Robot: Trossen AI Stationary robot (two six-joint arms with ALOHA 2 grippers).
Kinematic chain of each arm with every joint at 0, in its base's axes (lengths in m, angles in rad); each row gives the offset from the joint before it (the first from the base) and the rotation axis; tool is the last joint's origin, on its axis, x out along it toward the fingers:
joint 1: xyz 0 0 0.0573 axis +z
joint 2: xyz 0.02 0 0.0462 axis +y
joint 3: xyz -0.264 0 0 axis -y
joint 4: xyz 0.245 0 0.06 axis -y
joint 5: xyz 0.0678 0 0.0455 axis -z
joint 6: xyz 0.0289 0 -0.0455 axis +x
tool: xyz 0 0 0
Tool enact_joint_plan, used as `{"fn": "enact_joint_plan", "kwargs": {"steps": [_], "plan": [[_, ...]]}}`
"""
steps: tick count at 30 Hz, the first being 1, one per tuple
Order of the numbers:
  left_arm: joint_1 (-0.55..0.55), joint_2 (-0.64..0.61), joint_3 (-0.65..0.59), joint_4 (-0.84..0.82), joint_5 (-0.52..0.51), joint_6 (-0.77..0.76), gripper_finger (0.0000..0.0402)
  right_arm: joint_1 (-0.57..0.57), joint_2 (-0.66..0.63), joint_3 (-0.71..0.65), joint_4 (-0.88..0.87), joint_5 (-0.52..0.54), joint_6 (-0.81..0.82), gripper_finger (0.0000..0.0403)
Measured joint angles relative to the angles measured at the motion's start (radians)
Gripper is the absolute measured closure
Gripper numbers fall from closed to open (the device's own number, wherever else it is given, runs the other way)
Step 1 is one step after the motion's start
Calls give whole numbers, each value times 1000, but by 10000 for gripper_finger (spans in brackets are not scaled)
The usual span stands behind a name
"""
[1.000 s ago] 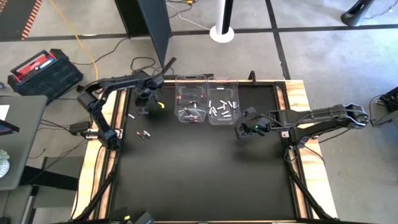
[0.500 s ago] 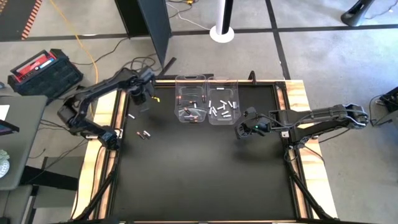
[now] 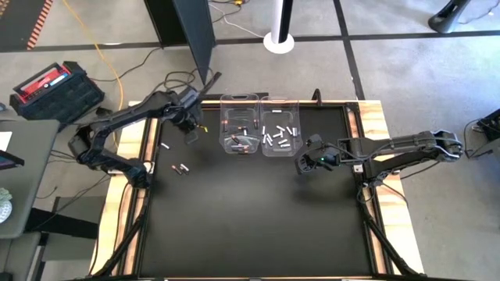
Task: Sort batteries
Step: Put the black battery into the left transparent bin
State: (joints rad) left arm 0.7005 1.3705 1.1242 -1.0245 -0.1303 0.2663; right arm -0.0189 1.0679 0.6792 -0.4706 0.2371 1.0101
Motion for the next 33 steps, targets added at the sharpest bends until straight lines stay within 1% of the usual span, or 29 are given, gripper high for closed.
{"fn": "enact_joint_plan", "kwargs": {"steps": [5, 12, 17, 22, 33], "plan": [[-44, 0, 46, 62, 46, -4, 372, 0, 0, 0, 0, 0, 2, 276], [-83, 2, 179, 152, 48, -8, 372, 0, 0, 0, 0, 0, 3, 276], [-105, 5, 263, 200, 47, 17, 372, 0, 0, 0, 1, 0, 3, 276], [-124, 6, 287, 294, 47, 20, 372, 0, 0, 0, 0, 0, 3, 276], [-172, 20, 289, 511, 46, 2, 372, 0, 0, 0, 0, 0, 3, 276]]}}
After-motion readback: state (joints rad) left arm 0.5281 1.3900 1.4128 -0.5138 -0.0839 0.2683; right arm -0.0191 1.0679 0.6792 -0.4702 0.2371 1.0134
